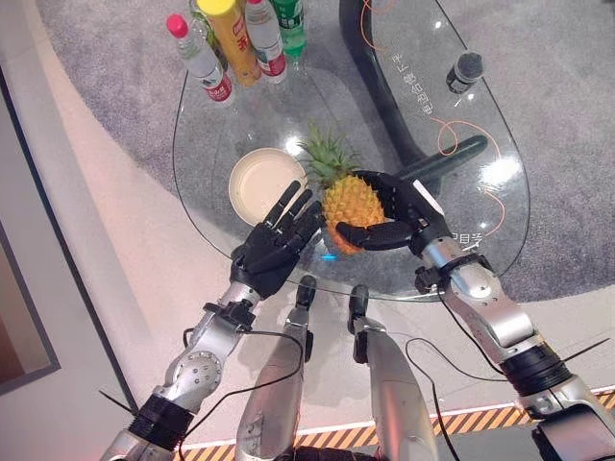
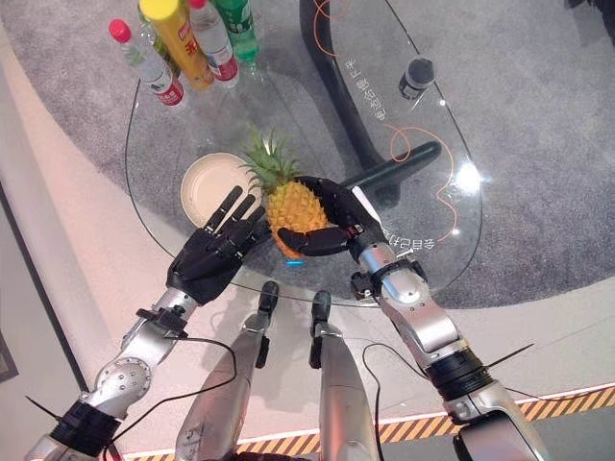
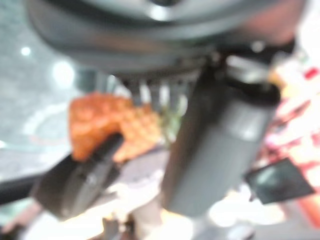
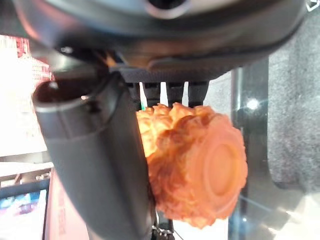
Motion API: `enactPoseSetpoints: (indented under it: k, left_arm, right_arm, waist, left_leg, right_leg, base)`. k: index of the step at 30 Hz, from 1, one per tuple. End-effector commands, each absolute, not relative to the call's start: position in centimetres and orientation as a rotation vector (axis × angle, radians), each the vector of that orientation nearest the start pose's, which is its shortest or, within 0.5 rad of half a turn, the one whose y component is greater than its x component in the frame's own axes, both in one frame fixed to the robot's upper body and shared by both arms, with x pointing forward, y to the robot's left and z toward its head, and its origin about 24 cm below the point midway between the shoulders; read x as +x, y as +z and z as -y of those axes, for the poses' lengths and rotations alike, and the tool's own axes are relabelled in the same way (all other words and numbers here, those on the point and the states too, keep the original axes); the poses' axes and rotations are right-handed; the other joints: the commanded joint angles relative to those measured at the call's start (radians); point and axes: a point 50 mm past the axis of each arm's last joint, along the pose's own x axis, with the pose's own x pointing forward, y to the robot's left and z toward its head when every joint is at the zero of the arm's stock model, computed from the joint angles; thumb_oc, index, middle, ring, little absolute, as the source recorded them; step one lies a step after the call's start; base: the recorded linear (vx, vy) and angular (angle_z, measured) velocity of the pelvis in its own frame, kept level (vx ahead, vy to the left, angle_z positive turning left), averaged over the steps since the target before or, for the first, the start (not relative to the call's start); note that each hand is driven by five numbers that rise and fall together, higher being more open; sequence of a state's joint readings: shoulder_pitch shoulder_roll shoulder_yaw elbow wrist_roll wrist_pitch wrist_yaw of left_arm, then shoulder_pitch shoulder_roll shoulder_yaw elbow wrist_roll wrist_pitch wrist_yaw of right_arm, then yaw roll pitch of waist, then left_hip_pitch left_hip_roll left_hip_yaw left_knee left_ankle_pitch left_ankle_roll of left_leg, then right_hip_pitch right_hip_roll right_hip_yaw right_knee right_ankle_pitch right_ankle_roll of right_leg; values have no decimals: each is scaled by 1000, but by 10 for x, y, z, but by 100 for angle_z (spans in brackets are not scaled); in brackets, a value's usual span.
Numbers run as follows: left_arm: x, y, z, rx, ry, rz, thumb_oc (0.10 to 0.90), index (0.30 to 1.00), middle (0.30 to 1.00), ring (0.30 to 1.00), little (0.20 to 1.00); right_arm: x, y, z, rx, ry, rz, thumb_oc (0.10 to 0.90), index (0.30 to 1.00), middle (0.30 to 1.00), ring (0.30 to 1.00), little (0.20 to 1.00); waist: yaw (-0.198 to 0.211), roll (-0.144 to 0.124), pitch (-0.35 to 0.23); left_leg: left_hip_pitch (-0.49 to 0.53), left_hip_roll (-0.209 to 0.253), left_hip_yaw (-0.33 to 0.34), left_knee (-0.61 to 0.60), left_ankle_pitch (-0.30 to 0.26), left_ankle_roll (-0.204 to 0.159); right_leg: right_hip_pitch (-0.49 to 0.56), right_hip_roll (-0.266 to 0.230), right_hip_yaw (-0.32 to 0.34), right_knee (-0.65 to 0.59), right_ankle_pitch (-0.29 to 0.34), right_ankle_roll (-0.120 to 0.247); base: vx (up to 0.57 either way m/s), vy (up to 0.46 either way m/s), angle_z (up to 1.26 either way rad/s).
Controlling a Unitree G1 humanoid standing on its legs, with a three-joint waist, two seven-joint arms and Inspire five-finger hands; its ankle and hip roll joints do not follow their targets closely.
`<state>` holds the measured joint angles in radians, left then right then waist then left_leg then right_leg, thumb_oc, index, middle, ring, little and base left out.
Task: Pick up the fruit to the plate
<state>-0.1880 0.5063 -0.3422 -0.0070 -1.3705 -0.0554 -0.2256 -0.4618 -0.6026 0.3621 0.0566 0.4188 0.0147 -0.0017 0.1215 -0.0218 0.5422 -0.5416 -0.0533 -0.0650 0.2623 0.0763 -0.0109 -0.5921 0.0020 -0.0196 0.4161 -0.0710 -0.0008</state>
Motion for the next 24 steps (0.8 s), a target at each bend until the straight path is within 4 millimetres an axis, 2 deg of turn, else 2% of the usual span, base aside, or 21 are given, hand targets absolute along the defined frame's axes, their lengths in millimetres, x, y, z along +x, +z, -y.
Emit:
enactPoseSetpoints:
  k: [1,6,12,17,22,24]
  left_arm:
    - [267,130,-121,-894,-826,154,800,900,900,900,900]
    - [267,129,-117,-918,-840,149,800,900,900,900,900]
    - [267,133,-120,-971,-809,213,800,900,900,900,900]
    - [267,134,-123,-966,-746,258,800,900,900,900,900]
    - [270,134,-129,-874,-611,303,800,900,900,900,900]
    - [272,136,-140,-749,-456,359,800,900,900,900,900]
  right_arm:
    - [281,224,99,-259,680,680,100,300,300,300,200]
    - [274,223,86,-360,790,674,100,300,300,300,200]
    - [270,202,77,-517,887,576,100,300,300,300,200]
    - [263,197,69,-529,909,590,100,300,300,300,200]
    - [262,197,61,-592,856,597,100,300,300,300,200]
    - [261,193,59,-628,845,577,100,300,300,300,200]
  waist:
    - [-22,-21,-22]
    - [-28,-16,-22]
    - [-27,-19,-22]
    - [-23,-25,-22]
    - [-23,-27,-22]
    - [-23,-26,-22]
  left_leg:
    - [20,-77,-11,87,-102,57]
    - [19,-79,-8,87,-97,59]
    - [19,-79,-9,85,-90,58]
    - [22,-84,-22,79,-87,62]
    - [29,-88,-32,73,-84,66]
    - [35,-89,-35,69,-82,66]
  right_leg:
    - [104,-12,-79,-114,71,36]
    - [100,-9,-63,-112,72,35]
    - [99,-10,-56,-109,73,35]
    - [100,-5,-48,-109,73,35]
    - [105,4,-30,-109,71,34]
    - [110,8,-24,-109,69,32]
  base:
    - [0,0,0]
    - [0,7,0]
    - [4,11,0]
    - [4,-5,1]
    - [6,-9,5]
    - [0,0,0]
